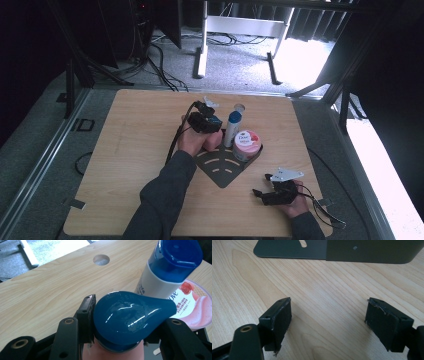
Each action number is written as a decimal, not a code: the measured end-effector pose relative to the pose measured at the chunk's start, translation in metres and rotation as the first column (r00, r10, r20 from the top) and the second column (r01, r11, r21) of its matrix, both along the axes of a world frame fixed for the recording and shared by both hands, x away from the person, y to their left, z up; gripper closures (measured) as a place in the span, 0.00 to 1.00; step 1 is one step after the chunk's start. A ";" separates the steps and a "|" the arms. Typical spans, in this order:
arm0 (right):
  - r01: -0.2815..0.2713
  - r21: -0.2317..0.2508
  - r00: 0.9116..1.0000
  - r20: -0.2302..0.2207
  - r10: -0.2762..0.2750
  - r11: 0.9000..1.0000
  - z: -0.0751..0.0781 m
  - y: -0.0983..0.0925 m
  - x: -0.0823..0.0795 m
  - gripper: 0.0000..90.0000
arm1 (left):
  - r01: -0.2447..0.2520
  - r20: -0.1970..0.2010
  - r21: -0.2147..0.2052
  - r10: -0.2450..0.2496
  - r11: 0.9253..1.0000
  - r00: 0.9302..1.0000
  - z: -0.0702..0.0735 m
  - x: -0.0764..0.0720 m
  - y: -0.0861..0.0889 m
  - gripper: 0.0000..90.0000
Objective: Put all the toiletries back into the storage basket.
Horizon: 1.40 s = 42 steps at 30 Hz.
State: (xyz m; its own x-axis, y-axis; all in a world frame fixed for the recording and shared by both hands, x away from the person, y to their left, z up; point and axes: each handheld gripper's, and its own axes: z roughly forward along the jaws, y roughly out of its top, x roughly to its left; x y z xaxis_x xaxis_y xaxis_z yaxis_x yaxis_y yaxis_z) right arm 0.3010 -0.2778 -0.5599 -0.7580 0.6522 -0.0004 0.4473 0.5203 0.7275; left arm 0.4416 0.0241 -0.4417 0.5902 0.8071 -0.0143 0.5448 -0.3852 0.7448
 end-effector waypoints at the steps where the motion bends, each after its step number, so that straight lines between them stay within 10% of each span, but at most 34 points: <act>1: 0.000 0.000 1.000 0.000 0.000 1.000 0.000 0.000 0.000 0.23 | -0.002 -0.003 -0.003 0.002 1.000 1.000 -0.001 0.001 0.000 0.59; 42: -0.005 -0.003 1.000 -0.001 0.005 1.000 0.000 0.000 0.000 0.22 | -0.047 -0.007 -0.007 0.047 0.999 0.999 -0.012 0.008 -0.014 0.59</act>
